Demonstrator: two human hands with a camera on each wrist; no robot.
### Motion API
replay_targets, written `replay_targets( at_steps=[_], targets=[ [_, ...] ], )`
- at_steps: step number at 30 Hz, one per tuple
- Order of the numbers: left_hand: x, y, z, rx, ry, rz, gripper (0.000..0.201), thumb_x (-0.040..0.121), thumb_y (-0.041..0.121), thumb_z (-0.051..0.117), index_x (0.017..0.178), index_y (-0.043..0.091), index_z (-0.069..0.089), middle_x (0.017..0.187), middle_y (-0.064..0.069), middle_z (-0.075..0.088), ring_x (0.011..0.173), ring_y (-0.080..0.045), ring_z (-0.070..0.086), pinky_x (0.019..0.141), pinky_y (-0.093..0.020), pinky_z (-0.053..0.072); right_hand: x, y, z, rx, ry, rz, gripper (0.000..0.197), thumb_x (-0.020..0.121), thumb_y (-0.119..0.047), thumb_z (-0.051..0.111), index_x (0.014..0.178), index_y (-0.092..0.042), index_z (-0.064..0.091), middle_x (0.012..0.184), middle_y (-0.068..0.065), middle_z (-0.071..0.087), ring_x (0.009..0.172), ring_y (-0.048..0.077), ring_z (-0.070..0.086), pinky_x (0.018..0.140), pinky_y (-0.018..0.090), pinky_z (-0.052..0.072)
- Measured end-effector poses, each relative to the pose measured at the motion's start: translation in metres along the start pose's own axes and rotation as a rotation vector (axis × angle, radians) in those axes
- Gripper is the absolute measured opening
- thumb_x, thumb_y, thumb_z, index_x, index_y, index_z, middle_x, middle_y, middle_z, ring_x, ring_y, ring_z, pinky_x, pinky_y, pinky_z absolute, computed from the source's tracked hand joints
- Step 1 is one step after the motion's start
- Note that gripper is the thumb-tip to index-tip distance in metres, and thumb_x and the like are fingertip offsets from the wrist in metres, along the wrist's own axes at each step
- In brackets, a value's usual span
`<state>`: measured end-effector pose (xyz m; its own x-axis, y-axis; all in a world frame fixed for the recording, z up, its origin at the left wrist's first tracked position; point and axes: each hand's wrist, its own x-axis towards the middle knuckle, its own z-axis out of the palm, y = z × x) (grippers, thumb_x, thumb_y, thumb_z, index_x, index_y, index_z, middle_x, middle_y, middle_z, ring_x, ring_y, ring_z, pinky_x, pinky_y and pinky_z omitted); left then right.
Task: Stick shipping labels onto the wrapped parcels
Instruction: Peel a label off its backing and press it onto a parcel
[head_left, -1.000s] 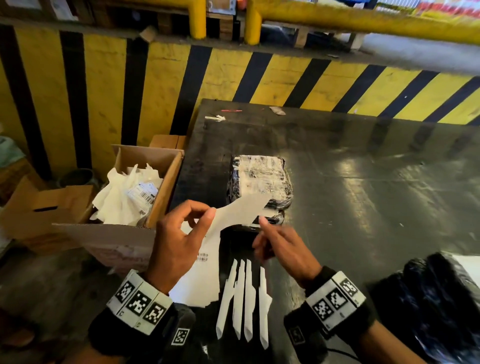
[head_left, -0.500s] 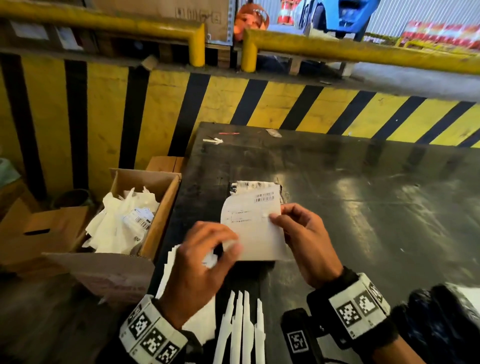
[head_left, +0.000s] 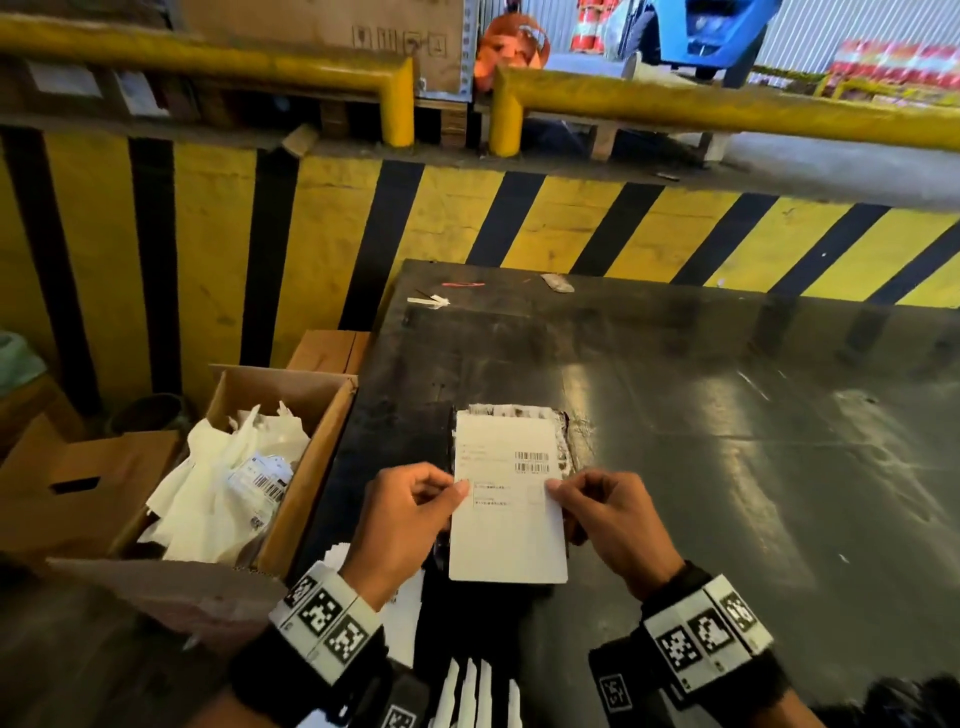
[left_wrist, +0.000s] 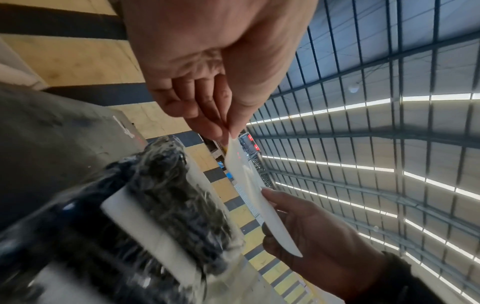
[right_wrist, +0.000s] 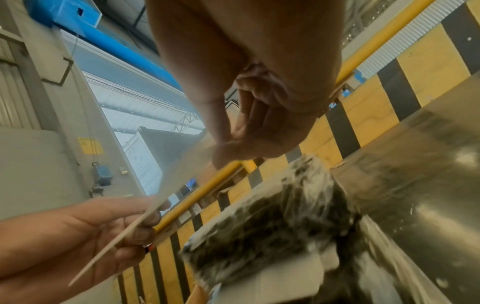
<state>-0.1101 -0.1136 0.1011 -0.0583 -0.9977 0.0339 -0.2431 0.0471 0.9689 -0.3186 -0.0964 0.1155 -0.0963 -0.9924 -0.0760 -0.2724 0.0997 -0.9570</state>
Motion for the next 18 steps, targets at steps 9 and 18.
replay_targets(
  at_steps=[9,18],
  targets=[
    [0.082,0.001,0.027,0.279,-0.008,-0.093,0.015,0.078,0.018,0.073,0.063,0.016,0.069,0.073,-0.004,0.073,0.067,-0.015,0.069,0.063,-0.037,0.059,0.08,0.001,-0.019,-0.175,0.0,0.085,0.024,0.086,-0.011,0.063,0.065,-0.001,0.063,0.054,0.0,0.059,0.033,0.003,0.049,0.034,0.013,0.034],
    [0.085,0.008,0.033,0.452,-0.02,-0.129,0.022,0.078,0.016,0.072,0.065,-0.001,0.07,0.066,-0.014,0.07,0.065,-0.025,0.067,0.062,-0.036,0.055,0.088,0.017,-0.015,-0.321,-0.016,0.147,0.032,0.082,-0.017,0.069,0.052,-0.013,0.058,0.037,-0.007,0.053,0.03,0.0,0.045,0.034,0.011,0.032]
  ],
)
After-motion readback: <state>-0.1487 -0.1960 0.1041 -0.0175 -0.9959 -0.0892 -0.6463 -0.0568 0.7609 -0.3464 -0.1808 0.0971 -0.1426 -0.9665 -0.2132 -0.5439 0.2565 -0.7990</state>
